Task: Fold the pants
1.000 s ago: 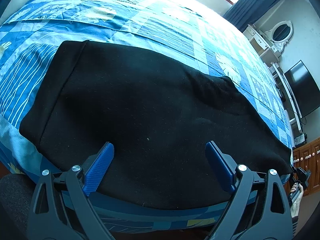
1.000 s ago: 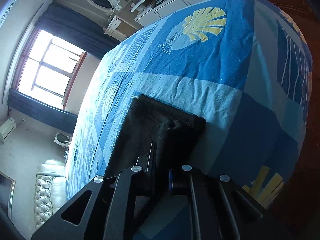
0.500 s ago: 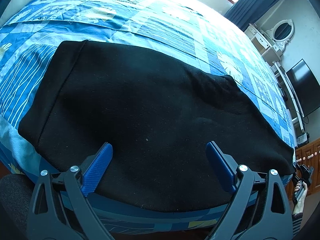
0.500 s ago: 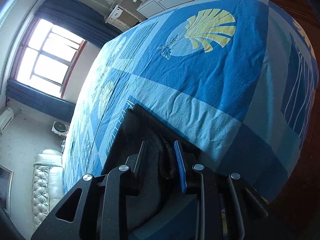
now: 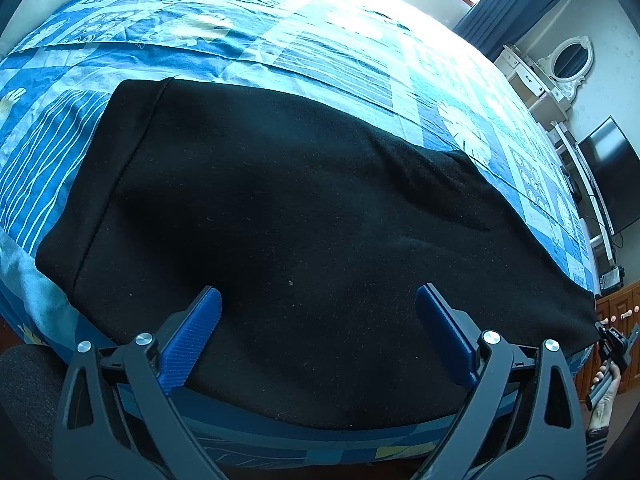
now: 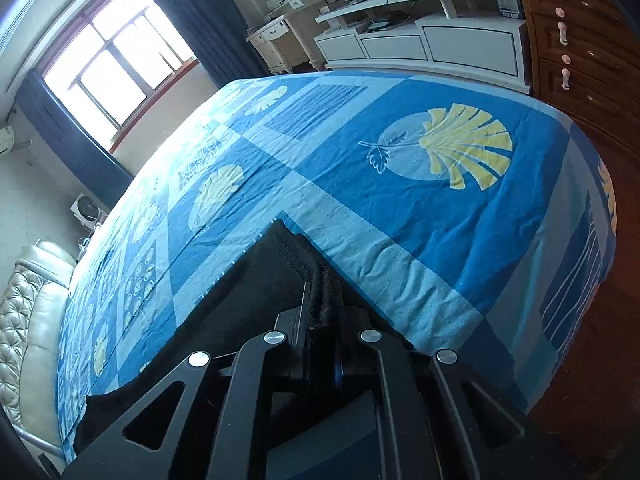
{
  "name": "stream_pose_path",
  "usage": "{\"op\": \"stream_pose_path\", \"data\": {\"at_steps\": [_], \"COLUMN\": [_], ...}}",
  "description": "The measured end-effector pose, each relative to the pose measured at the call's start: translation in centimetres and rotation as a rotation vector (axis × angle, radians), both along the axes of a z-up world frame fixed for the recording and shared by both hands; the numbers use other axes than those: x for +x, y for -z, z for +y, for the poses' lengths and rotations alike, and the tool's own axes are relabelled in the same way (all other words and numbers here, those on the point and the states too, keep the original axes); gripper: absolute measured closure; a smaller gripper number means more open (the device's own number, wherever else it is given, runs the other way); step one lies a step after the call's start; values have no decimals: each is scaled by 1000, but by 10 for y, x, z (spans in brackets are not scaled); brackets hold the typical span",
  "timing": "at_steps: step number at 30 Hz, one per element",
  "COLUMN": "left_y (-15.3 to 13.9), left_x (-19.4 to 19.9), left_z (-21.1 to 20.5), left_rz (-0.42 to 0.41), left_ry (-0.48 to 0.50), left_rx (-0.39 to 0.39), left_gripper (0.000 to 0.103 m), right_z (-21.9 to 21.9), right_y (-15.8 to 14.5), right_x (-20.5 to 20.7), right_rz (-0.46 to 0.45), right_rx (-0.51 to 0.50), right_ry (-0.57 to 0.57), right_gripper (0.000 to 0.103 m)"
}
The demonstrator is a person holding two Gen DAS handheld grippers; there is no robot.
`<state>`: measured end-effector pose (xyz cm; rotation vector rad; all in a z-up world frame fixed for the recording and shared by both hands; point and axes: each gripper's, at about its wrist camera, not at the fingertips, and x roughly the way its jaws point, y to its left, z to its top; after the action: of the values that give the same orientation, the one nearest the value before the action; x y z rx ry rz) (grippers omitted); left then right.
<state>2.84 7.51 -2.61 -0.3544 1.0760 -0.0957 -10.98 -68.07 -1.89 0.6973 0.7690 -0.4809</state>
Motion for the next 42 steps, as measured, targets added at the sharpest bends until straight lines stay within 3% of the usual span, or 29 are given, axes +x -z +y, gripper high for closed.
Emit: {"op": "stream_pose_path", "data": {"at_steps": [3,7,12,15,18,22,25,31,34,42], "left_y": [1,1,0,1,0,-1,-2,-2,-2,-1], "left_x": [-1,-1,-4,-6,-7,-8,-9,-11,-11,-10], "left_z": [-2,-1,-2,-1,-1,2,2,-2,-2,-6], "left_rz": [-4,-1,-10,-17,-16,-15,-15,-20,-20,-25], "left_ry": [11,24,36,39,38,33,38,50,45,49], "left_rx": [10,8,4,1,-3,-16,-19,1,-2,13], "left_gripper": [6,6,6,6,6,6,6,6,6,5], "right_z": [-5,-10,-17,4,47,109,142,173,185,202], "right_y": [15,10,-8,-14,-10,6,19,25,24,33], "right_x": [-9,-21,-59,-63,-49,-29,-17,-5,-3,8], "right_rz": [-46,-115,-239,-284,-266,-176,-105,-37,-26,-12], "right_rx": [58,139,232,338,441,542,588,593,620,628], "right_ry": [35,73,214,166,42,-108,-161,-191,-207,-216], "right_gripper": [96,92,83,83,83,82,77,74,68,63]}}
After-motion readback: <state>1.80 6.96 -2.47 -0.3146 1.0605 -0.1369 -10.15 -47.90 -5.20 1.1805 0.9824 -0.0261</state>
